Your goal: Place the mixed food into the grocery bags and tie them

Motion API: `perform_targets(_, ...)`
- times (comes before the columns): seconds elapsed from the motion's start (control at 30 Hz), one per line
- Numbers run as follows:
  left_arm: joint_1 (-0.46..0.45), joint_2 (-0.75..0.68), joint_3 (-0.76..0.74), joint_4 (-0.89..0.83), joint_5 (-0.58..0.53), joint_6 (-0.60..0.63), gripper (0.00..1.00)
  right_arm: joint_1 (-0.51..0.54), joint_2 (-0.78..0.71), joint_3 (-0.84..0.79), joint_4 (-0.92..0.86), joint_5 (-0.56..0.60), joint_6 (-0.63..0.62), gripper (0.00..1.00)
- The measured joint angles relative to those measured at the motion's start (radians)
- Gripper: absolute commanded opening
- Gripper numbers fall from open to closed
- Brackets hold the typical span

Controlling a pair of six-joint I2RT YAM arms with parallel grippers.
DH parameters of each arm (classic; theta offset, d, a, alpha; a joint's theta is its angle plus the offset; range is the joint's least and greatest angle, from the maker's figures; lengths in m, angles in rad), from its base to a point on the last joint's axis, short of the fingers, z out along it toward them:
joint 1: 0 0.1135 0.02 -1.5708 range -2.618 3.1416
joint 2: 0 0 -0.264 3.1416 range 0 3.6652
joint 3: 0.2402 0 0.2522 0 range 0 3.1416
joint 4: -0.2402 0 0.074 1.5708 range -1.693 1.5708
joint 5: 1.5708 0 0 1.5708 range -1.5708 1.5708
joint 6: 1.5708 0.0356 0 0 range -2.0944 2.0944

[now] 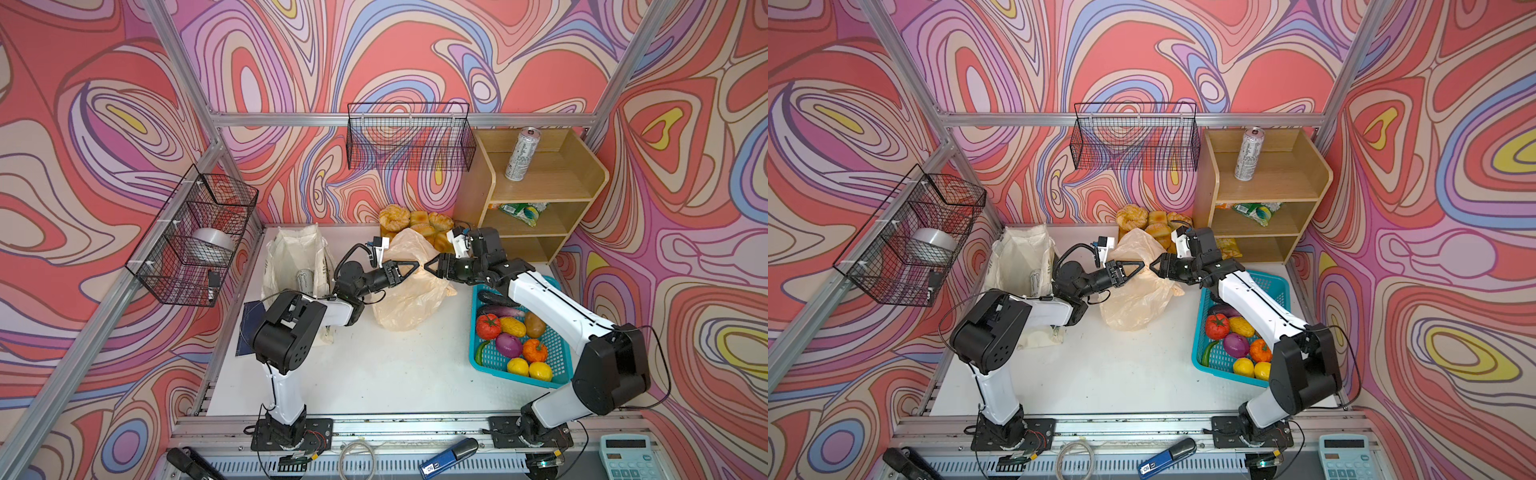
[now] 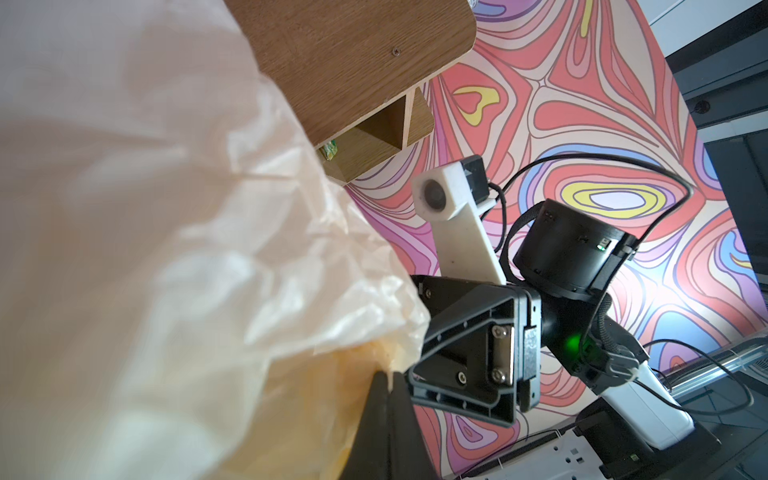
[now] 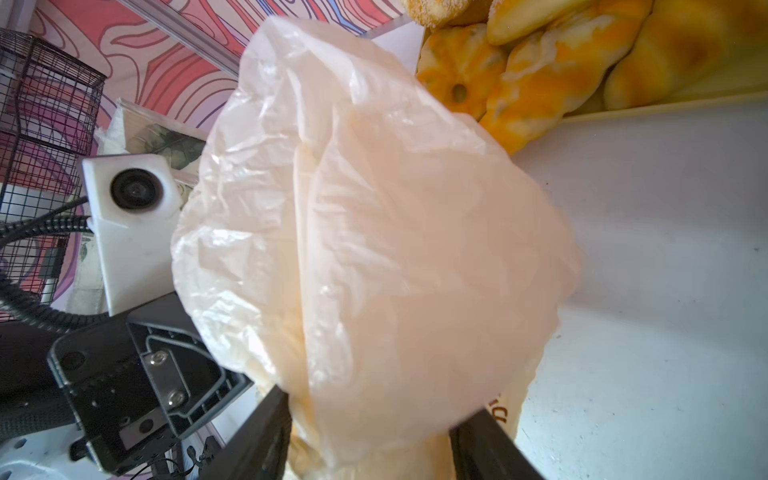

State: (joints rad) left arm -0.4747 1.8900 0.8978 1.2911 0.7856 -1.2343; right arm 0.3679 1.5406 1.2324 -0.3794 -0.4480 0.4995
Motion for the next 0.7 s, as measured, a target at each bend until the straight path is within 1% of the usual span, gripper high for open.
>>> perform_targets(0.07, -0.003, 0.005, 0.005, 0.000, 0.000, 0.000, 0.00, 0.000, 0.000, -0.015, 0.021, -0.018, 0.005, 0.62)
perform_targets(0.13, -0.006, 0.008, 0.008, 0.000, 0.000, 0.000, 0.00, 0.000, 0.000, -0.029, 0.041, -0.038, 0.008, 0.57)
perform_targets(0.17, -0.008, 0.010, 0.010, 0.000, 0.000, 0.000, 0.00, 0.000, 0.000, -0.038, 0.056, -0.051, 0.014, 0.48)
perform_targets(0.2, -0.011, 0.012, 0.013, 0.000, 0.000, 0.000, 0.00, 0.000, 0.000, -0.047, 0.074, -0.068, 0.019, 0.29)
perform_targets(0.23, -0.011, 0.014, 0.017, 0.000, 0.000, -0.001, 0.00, 0.000, 0.001, -0.053, 0.089, -0.083, 0.023, 0.14)
perform_targets(0.27, -0.012, 0.016, 0.020, 0.000, 0.000, -0.001, 0.00, 0.000, 0.001, -0.063, 0.109, -0.100, 0.026, 0.03)
perform_targets(0.3, -0.013, 0.016, 0.021, 0.000, 0.000, -0.001, 0.00, 0.000, 0.001, -0.072, 0.132, -0.115, 0.028, 0.00)
perform_targets(0.33, -0.013, 0.016, 0.022, 0.000, 0.000, -0.001, 0.04, 0.000, 0.001, -0.079, 0.148, -0.127, 0.034, 0.00)
perform_targets(0.4, -0.008, 0.015, 0.022, -0.001, -0.002, 0.000, 0.19, -0.013, 0.002, -0.092, 0.179, -0.161, 0.037, 0.00)
perform_targets(0.43, -0.003, 0.013, 0.021, -0.001, -0.005, 0.002, 0.25, -0.021, 0.002, -0.095, 0.190, -0.177, 0.037, 0.00)
perform_targets(0.47, 0.002, 0.008, 0.019, -0.002, -0.010, 0.003, 0.27, -0.033, 0.002, -0.101, 0.205, -0.199, 0.038, 0.00)
perform_targets(0.57, 0.035, -0.026, -0.005, -0.010, -0.032, 0.011, 0.30, -0.079, 0.000, -0.116, 0.252, -0.275, 0.044, 0.00)
perform_targets(0.63, 0.057, -0.045, -0.015, -0.014, -0.050, 0.020, 0.31, -0.104, -0.004, -0.128, 0.283, -0.322, 0.047, 0.00)
perform_targets(0.7, 0.071, -0.049, -0.016, -0.015, -0.066, 0.027, 0.26, -0.121, -0.015, -0.146, 0.321, -0.367, 0.057, 0.00)
